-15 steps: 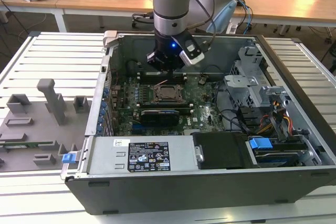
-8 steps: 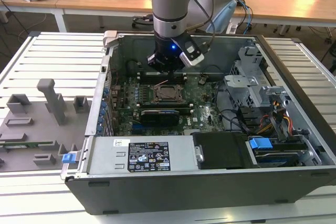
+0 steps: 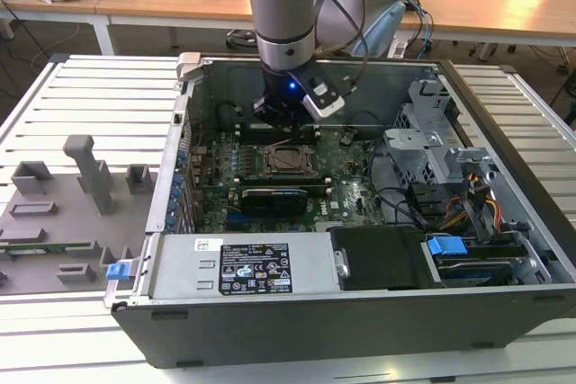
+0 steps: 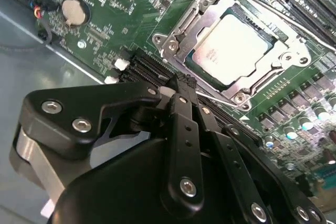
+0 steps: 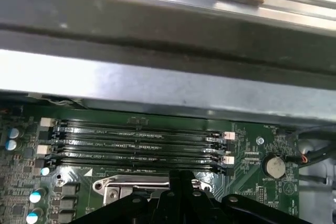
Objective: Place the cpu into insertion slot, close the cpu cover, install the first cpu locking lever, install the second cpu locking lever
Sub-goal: 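Install the first cpu locking lever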
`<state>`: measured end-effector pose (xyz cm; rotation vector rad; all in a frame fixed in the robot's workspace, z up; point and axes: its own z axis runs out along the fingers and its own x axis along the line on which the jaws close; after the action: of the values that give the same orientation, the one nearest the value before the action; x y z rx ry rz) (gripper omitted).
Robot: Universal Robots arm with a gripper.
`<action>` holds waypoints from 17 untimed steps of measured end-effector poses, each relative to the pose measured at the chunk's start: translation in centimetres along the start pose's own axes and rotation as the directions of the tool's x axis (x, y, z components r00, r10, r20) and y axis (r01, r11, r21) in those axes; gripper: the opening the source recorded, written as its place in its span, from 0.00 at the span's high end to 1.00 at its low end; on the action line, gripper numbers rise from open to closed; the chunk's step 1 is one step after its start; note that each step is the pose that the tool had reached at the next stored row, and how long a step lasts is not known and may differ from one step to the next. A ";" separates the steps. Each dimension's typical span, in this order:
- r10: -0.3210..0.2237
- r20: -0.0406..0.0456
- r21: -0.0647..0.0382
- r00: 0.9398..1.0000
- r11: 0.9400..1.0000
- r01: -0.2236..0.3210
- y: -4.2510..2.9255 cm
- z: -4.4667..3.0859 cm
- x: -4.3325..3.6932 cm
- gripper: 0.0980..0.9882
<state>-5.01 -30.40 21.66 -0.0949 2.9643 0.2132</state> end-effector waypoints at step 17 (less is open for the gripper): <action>0.170 0.027 0.028 0.985 0.985 -0.171 1.04 1.20 0.12 0.99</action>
<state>-5.01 -29.20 20.61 0.1648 2.9507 0.1898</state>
